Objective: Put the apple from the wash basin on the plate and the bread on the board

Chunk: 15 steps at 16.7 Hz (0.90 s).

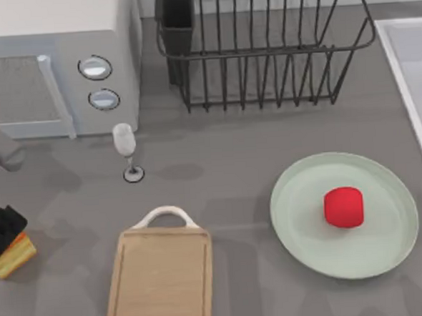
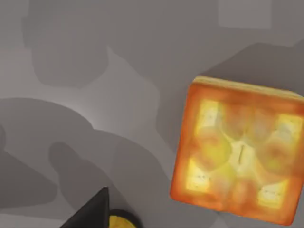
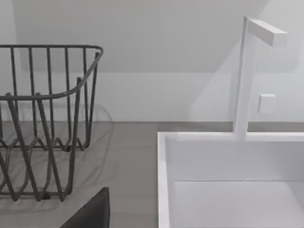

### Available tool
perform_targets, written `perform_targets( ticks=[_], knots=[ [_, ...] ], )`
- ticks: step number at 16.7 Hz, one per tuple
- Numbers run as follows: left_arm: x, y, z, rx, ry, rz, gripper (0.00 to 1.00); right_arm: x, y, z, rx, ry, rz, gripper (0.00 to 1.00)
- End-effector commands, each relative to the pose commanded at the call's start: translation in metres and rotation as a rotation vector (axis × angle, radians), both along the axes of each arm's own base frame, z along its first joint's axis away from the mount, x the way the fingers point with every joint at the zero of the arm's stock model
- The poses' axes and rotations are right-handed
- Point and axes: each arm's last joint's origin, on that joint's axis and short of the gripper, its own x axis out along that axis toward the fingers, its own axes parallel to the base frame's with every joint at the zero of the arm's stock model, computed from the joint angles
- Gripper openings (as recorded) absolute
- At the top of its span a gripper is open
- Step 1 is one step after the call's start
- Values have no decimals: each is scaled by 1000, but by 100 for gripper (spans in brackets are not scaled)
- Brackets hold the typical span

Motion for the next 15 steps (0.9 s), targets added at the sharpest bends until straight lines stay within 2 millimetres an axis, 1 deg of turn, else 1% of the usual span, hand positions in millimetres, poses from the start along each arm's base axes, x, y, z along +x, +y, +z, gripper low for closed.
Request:
perform_targets(
  ticks=[3,6,12,15],
  knots=[
    [27,1,-16,15,175,-87,100,0,0,0,0,0,0,100],
    [41,1,-25,17,263,-136,100,0,0,0,0,0,0,100],
    [41,1,-27,17,270,-140,100,0,0,0,0,0,0,100],
    [43,1,-42,17,271,-141,100,0,0,0,0,0,0,100]
  ],
)
